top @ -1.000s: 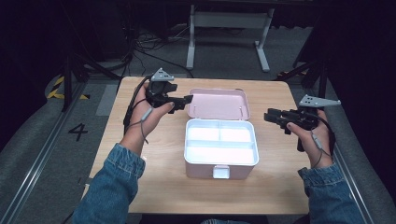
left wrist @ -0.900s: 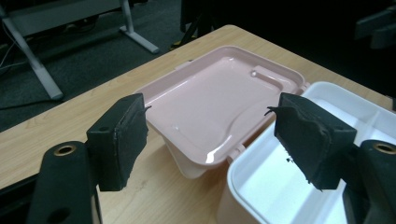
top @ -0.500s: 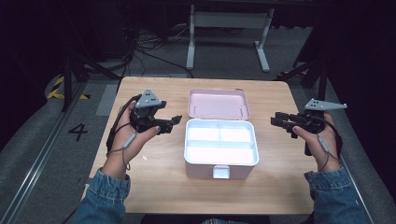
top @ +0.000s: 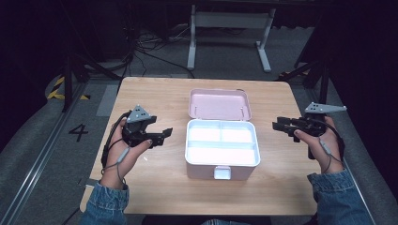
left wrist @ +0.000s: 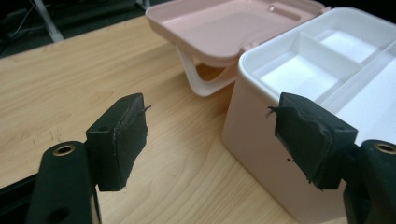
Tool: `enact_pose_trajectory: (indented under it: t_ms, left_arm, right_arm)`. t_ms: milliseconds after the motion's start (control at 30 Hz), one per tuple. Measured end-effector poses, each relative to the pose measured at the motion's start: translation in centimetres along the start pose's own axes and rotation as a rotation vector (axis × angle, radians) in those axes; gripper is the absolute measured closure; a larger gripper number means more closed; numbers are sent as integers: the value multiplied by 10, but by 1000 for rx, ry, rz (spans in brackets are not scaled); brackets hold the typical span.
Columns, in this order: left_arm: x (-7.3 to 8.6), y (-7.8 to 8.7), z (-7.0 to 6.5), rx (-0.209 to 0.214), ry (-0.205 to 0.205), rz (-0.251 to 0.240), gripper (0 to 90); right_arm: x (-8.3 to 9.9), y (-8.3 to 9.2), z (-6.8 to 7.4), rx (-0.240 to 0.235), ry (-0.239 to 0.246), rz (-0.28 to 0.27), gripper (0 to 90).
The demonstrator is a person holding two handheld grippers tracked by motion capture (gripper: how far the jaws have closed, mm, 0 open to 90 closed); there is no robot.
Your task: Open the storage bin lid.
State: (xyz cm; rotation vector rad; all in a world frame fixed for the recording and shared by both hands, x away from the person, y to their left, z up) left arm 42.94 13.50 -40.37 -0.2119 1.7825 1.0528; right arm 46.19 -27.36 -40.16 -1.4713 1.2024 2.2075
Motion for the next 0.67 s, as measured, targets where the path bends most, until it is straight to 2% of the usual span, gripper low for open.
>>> enact_pose_trajectory:
  t_ms: [67, 200, 267, 333, 367, 400, 467, 500, 533, 600, 667]
  left_arm:
    - [9, -3, 5, -19, 0, 29, 261]
    - [22, -10, 12, -23, 23, 52, 262]
    - [32, -17, 17, -25, 37, 83, 262]
    - [35, -20, 19, -25, 39, 84, 261]
    - [39, -22, 20, -22, 54, 94, 261]
    - [42, -24, 21, -18, 51, 115, 260]
    - [54, -28, 21, -9, 72, 180, 235]
    - [56, -29, 23, -9, 53, 194, 229]
    - [58, -29, 21, -5, 58, 206, 227]
    - [58, -29, 22, -4, 48, 209, 226]
    - [56, -29, 20, 3, 56, 193, 224]
  right_arm:
    - [2, -1, -1, 1, -1, 12, 595]
    - [7, -3, -2, 5, 0, 30, 592]
    - [9, -5, -2, 4, -4, 39, 590]
    - [9, -6, -3, 5, -3, 42, 588]
    - [10, -6, -3, 4, -3, 44, 587]
    - [10, -7, -3, 5, -3, 44, 586]
    - [12, -8, -4, 5, -7, 52, 585]
    - [12, -9, -4, 6, -3, 53, 585]
    - [12, -9, -3, 3, -9, 55, 584]
    - [13, -10, -3, 1, -8, 57, 584]
    - [13, -11, -3, 2, -5, 60, 583]
Point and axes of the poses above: each handheld gripper's, and its own axes: y roughly backward along the jaws, x roughly out of its underside, z roughly to its left, the point moved 9 cm from there along -y, roughly forward along the jaws, and after that the axes turned 3 degrees about x, right-handed, at the moved point
